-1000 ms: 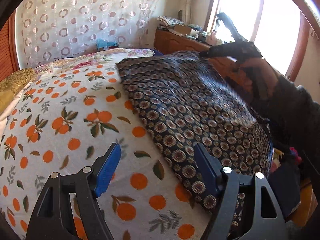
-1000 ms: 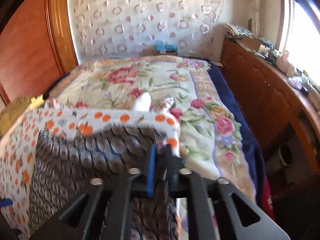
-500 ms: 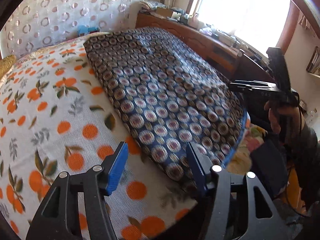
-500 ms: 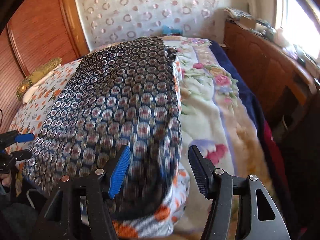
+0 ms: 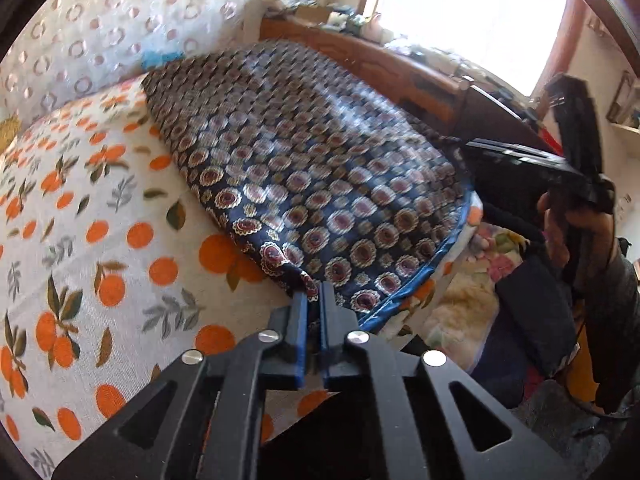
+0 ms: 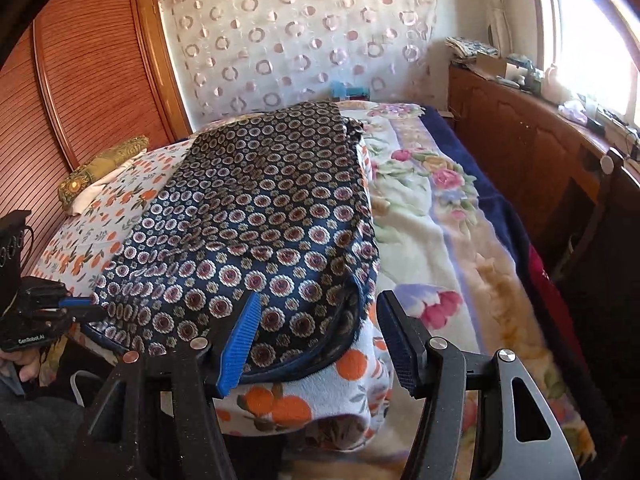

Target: Fold small clothes

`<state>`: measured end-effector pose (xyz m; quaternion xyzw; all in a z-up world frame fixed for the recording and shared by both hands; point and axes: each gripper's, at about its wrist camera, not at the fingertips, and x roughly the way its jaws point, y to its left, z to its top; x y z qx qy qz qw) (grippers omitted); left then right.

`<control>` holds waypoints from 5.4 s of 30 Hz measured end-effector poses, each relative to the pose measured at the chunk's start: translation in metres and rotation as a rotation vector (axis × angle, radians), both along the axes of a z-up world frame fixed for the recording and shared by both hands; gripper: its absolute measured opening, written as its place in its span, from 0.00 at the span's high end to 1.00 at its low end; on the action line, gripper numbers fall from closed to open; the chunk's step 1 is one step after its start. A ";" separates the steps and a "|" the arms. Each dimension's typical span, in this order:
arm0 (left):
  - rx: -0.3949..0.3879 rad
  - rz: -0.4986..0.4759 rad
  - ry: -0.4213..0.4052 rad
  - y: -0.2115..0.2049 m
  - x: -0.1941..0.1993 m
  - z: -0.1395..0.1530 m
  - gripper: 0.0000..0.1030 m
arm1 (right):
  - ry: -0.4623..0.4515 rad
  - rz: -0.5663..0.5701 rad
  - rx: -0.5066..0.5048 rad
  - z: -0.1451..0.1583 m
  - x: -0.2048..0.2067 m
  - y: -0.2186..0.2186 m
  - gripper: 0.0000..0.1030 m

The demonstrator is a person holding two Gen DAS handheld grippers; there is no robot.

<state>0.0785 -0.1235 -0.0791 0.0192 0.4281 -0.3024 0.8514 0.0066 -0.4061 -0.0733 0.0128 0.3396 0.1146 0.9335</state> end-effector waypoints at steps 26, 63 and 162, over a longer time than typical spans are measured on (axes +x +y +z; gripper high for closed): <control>-0.129 0.013 -0.165 -0.028 0.100 0.116 0.98 | -0.163 0.122 -0.132 0.048 -0.026 0.046 0.31; -0.098 0.291 -0.101 0.087 0.261 0.068 0.41 | -0.116 0.322 -0.369 0.061 0.334 0.140 0.96; 0.041 0.896 -0.252 0.392 0.070 0.068 0.76 | -0.183 0.585 -0.104 0.071 0.412 0.500 0.51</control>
